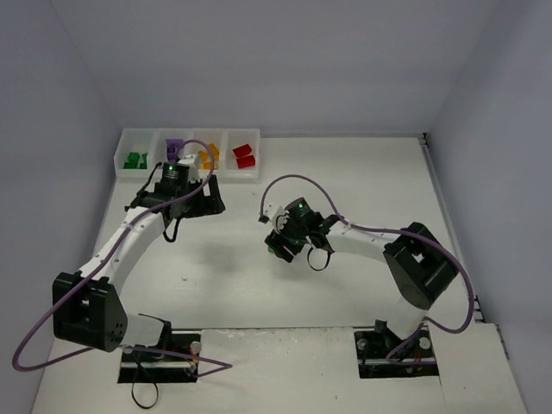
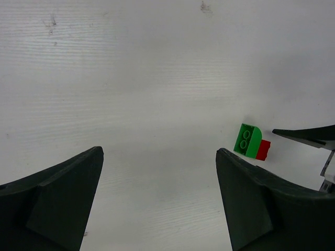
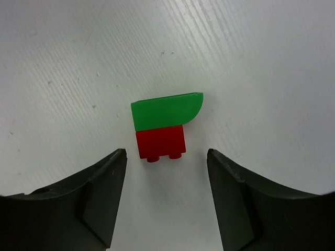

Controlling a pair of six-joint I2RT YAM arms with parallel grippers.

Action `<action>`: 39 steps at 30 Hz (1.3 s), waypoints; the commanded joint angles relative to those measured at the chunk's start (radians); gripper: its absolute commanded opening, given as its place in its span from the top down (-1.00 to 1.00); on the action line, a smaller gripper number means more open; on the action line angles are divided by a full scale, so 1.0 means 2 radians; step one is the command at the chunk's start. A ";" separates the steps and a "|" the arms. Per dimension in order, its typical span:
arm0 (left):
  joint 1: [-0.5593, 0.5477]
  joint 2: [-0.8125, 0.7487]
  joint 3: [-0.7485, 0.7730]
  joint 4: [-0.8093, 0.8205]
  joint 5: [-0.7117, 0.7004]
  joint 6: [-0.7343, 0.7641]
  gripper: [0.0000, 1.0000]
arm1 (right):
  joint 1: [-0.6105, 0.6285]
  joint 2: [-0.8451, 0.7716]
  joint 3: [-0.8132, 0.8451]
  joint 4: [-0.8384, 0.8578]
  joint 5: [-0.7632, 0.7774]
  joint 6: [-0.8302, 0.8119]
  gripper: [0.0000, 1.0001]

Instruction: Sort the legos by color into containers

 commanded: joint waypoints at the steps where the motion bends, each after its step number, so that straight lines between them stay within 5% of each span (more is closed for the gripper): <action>1: -0.002 -0.019 0.009 0.021 0.022 0.001 -0.63 | 0.001 -0.011 -0.003 0.008 -0.011 -0.012 -0.17; 27: -0.007 0.001 -0.008 0.021 0.046 0.003 -0.63 | 0.001 0.031 0.026 0.025 -0.014 -0.028 -0.02; 31: -0.007 0.004 -0.008 0.027 0.053 0.001 -0.63 | 0.001 0.028 0.023 0.026 -0.016 -0.032 0.52; 32: -0.007 0.005 -0.007 0.028 0.055 0.000 -0.63 | 0.001 0.024 0.021 0.026 -0.018 -0.033 0.84; 33: -0.007 0.005 -0.007 0.029 0.059 -0.001 -0.63 | 0.001 0.022 0.020 0.028 -0.018 -0.034 0.95; 39: -0.009 0.011 0.006 0.029 0.091 -0.002 -0.63 | 0.001 -0.033 0.008 0.033 -0.017 -0.053 1.00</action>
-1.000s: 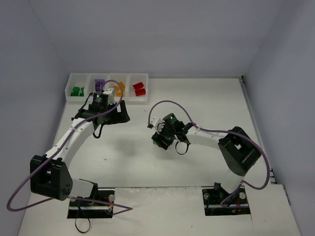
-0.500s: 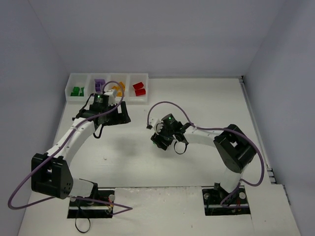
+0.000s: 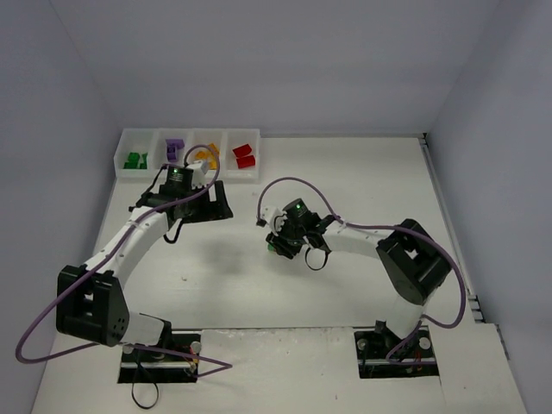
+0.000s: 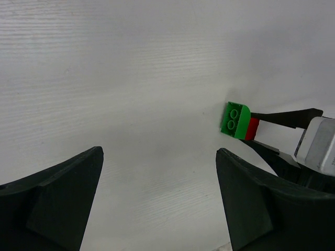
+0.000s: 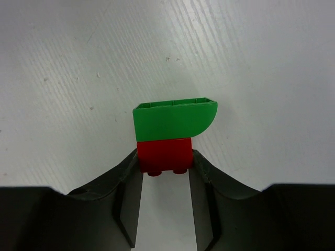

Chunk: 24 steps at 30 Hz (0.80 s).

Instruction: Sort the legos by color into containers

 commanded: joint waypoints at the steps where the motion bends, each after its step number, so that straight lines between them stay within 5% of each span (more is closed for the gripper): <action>1: -0.006 -0.003 0.023 0.030 0.052 -0.002 -0.63 | 0.001 -0.072 0.001 0.024 -0.007 -0.023 1.00; 10: -0.033 0.022 0.054 0.064 0.180 -0.021 -0.63 | 0.001 -0.170 -0.017 0.035 -0.034 -0.028 1.00; 24: -0.078 0.051 0.066 0.139 0.264 -0.043 -0.63 | 0.001 -0.225 -0.038 0.037 -0.046 -0.019 1.00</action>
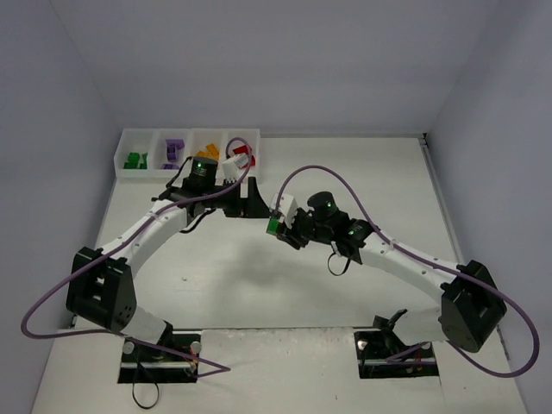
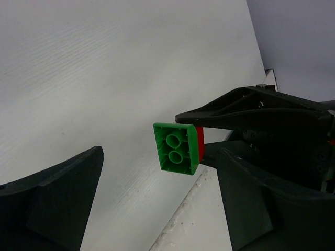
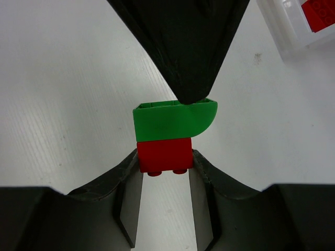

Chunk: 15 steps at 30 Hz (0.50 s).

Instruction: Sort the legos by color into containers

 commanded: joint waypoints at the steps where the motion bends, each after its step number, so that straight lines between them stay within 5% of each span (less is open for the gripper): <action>1: -0.009 0.003 0.025 0.045 0.035 -0.007 -0.63 | 0.001 -0.024 0.004 0.026 -0.014 0.003 1.00; 15: -0.029 0.034 0.021 0.088 0.082 -0.017 -0.27 | 0.001 -0.049 -0.005 0.033 -0.026 0.018 1.00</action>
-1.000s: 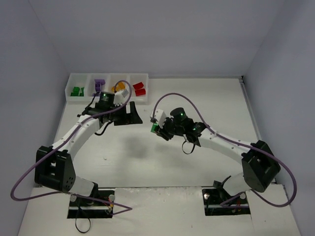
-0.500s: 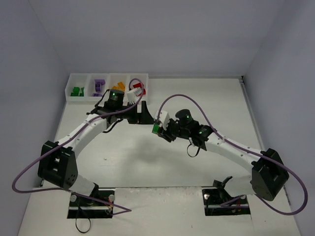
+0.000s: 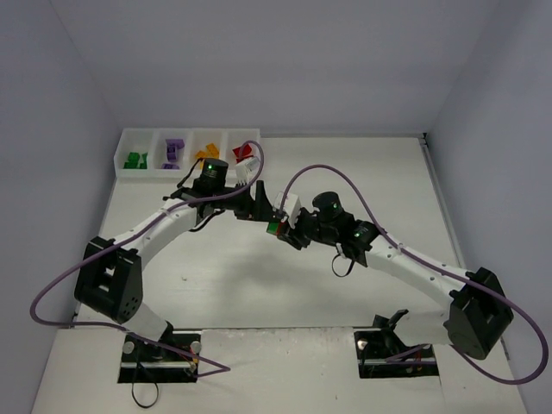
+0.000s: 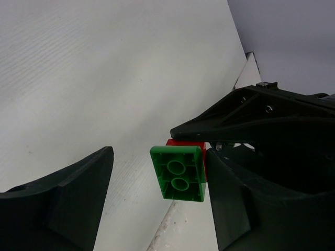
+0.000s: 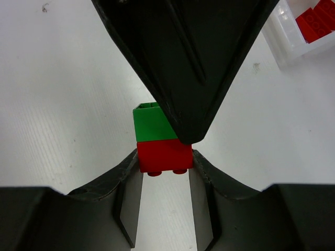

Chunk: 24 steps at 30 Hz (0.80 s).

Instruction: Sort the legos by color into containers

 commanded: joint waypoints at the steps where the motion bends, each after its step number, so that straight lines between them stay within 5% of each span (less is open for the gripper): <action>1: -0.006 -0.003 0.020 0.043 0.036 -0.007 -0.23 | 0.002 -0.019 0.000 0.035 -0.013 0.008 1.00; 14: -0.006 0.003 0.011 0.054 0.087 -0.021 0.58 | 0.001 -0.018 -0.014 0.048 -0.003 0.009 1.00; 24: 0.003 0.009 0.051 -0.035 0.077 0.038 0.84 | 0.001 -0.023 -0.036 0.055 0.024 0.000 1.00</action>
